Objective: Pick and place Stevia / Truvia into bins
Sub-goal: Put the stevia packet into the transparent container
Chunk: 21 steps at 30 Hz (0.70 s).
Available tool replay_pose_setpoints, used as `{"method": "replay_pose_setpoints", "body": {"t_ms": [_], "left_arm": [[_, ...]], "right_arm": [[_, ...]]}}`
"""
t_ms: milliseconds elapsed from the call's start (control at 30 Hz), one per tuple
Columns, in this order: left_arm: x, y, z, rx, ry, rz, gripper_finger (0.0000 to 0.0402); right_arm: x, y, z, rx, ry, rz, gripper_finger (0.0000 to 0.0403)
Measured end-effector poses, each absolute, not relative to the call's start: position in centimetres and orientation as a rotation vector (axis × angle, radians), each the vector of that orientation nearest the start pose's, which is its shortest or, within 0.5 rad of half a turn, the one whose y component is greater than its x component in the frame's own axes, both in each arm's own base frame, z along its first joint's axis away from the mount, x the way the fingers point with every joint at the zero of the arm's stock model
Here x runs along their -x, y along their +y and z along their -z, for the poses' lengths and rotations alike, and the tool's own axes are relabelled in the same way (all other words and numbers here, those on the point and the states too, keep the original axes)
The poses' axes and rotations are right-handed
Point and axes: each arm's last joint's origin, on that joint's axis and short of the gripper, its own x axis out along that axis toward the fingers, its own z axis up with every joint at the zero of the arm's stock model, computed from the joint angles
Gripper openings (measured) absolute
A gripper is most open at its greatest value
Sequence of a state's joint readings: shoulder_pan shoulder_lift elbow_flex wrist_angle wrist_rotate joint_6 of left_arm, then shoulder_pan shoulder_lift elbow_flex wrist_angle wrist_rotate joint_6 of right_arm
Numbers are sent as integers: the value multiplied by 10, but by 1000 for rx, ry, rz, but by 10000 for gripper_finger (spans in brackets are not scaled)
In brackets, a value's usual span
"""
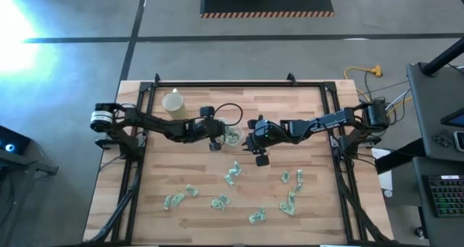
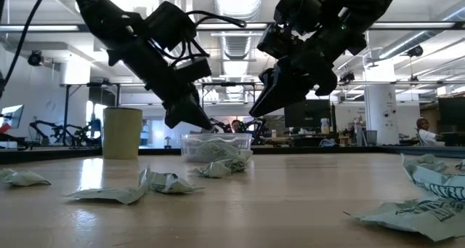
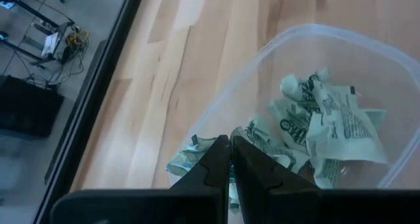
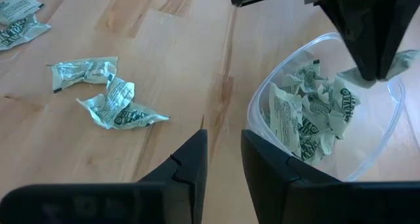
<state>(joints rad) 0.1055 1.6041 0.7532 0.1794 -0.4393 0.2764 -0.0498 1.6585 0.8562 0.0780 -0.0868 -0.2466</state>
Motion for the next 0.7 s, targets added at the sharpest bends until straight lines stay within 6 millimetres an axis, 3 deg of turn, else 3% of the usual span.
{"method": "replay_pose_setpoints", "body": {"t_ms": [267, 467, 700], "left_arm": [[-306, 45, -165, -392, 741, -423, 7], [-305, 44, -165, -393, 745, -422, 72], [-304, 42, -166, -376, 744, -423, 139]], "right_arm": [[-329, -14, -168, 186, 713, -124, 95], [-329, -14, -168, 184, 713, -128, 106], [-328, -9, -169, 130, 691, -261, 119]]}}
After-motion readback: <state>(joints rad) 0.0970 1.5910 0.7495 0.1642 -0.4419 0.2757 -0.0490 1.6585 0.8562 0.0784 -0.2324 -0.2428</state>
